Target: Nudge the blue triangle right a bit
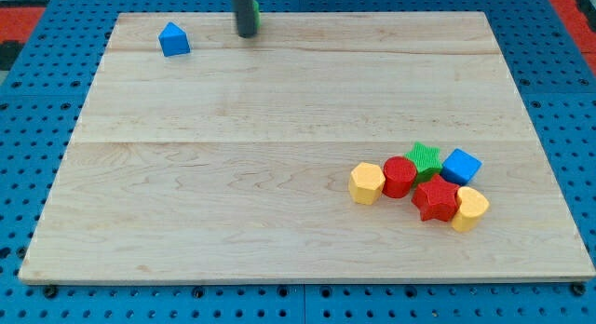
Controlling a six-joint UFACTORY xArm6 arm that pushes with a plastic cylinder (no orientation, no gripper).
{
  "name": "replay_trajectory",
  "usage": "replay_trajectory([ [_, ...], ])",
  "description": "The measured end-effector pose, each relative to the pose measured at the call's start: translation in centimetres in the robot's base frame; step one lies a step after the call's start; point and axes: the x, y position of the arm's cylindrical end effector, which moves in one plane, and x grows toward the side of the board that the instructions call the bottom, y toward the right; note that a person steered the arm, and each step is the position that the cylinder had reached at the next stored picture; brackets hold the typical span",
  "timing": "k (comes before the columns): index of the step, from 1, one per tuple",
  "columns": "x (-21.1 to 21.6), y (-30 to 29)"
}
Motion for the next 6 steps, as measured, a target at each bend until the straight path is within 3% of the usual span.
replay_trajectory([
  [1,5.8,-0.7],
  [2,6.9,-12.8],
  [3,-1.3,-22.6],
  [4,-4.0,-17.9],
  [5,3.2,-14.0],
  [6,6.8,-10.6],
])
